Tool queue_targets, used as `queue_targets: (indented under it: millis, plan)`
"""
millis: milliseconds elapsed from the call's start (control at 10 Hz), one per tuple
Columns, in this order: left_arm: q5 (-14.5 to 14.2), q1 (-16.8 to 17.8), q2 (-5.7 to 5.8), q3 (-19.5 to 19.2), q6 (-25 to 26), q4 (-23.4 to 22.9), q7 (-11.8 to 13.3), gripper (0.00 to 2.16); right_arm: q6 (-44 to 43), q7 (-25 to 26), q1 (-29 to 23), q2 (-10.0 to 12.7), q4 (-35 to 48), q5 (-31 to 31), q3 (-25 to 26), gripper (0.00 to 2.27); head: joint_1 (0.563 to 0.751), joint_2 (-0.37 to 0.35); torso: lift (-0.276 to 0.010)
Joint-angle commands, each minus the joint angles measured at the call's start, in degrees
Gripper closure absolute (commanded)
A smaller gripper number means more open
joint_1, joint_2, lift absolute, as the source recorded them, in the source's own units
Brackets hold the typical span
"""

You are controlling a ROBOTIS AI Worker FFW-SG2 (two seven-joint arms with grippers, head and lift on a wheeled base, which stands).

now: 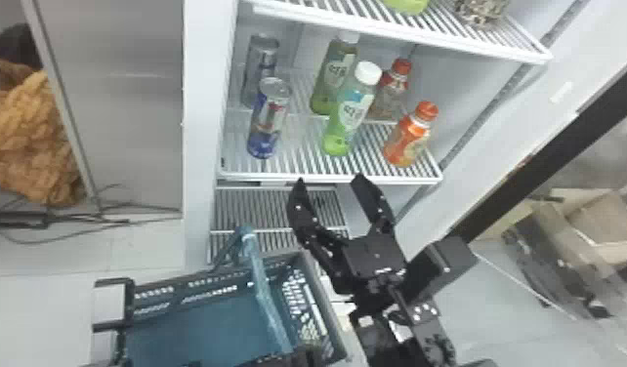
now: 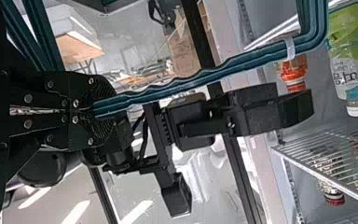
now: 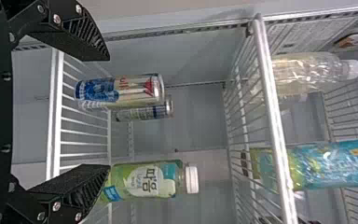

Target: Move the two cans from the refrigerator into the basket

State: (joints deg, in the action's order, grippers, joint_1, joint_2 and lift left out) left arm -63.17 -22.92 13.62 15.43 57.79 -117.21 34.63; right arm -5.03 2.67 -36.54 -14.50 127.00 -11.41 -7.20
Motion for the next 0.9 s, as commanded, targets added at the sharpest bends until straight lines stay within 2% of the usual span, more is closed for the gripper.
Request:
queue_targets:
  millis: [0, 800]
  plan:
    - [0.0, 0.0, 0.01, 0.0, -0.1, 0.0, 0.0, 1.21, 0.0, 0.0, 2.6, -0.4, -2.5, 0.0, -0.8, 0.2, 0.695, -0.35, -0.276]
    - [-0.4, -0.1, -0.08, 0.1, -0.1, 0.0, -0.1, 1.21, -4.0, -0.7, 17.1, -1.1, -15.6, -0.6, -4.6, 0.19, 0.695, -0.35, -0.276]
